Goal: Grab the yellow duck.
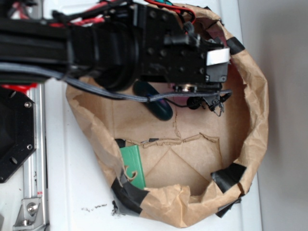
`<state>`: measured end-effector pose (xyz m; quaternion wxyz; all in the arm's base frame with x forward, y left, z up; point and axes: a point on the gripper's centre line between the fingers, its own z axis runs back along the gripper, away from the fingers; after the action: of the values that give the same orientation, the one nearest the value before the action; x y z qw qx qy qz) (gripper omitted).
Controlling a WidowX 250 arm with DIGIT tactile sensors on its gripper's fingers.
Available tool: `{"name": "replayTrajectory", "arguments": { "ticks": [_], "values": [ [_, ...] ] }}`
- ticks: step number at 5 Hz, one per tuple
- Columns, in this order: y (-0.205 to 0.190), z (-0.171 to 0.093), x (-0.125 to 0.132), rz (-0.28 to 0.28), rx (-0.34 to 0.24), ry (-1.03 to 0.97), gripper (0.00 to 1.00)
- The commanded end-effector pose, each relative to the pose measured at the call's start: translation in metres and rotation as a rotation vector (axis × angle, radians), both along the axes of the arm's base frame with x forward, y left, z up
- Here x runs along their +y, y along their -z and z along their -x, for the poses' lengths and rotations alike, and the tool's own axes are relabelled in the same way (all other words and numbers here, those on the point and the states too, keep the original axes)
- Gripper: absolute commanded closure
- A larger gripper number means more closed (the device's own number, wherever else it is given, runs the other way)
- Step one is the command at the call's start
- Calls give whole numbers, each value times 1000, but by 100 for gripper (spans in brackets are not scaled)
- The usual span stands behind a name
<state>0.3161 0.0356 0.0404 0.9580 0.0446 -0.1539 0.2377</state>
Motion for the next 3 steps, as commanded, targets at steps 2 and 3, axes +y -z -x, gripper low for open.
{"name": "replayTrajectory", "arguments": {
  "ticks": [2, 3],
  "values": [
    [-65, 17, -67, 49, -5, 288, 100],
    [-67, 24, -68, 75, 77, 368, 100]
  ]
}}
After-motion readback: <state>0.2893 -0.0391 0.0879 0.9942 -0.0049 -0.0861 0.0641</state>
